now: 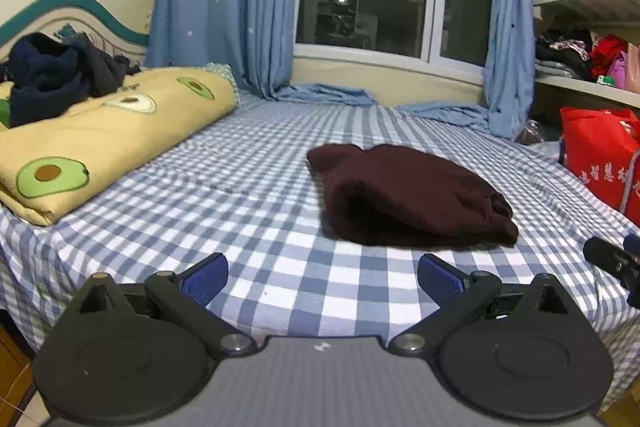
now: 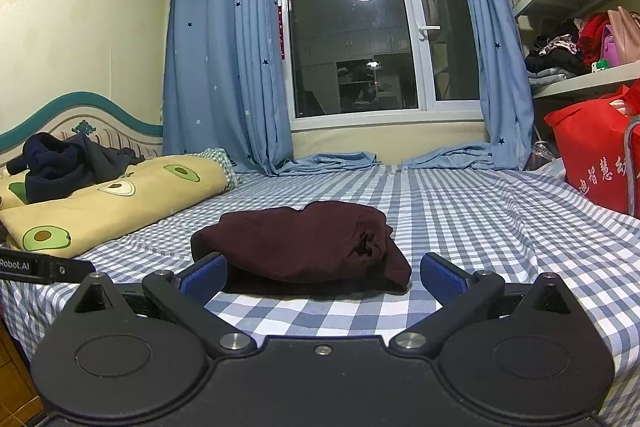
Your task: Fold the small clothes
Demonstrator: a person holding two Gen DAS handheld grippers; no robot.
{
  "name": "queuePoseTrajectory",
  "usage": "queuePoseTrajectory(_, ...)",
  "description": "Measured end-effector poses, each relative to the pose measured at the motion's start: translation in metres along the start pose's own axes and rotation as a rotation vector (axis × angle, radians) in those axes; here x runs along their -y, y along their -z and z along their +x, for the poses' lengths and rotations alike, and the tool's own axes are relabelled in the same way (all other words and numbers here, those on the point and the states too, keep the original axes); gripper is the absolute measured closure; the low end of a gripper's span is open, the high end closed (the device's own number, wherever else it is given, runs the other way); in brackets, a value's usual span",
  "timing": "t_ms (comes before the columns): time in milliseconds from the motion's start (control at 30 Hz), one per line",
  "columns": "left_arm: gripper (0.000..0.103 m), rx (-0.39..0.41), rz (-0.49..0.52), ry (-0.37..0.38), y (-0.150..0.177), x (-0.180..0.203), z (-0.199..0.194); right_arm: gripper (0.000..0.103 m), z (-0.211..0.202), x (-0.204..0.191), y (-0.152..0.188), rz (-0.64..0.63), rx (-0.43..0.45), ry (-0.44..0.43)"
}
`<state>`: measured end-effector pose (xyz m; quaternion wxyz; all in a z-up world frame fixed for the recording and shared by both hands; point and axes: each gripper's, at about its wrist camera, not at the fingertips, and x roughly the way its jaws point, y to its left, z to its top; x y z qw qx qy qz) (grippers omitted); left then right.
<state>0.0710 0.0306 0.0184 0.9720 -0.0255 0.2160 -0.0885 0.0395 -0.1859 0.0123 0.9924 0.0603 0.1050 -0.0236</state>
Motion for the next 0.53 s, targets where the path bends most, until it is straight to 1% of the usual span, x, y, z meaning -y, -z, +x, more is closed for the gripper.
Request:
queuePoseTrajectory(200,0.001,0.028,0.021,-0.005,-0.0015,0.0037,-0.0033,0.0,0.0018,0.0019,0.0021,0.002,-0.007,0.002)
queuePoseTrajectory(533,0.001,0.032,0.041,-0.011,-0.0005,0.0064,-0.0007,0.0,0.0045,0.0047,0.0053,0.02,-0.029,-0.006)
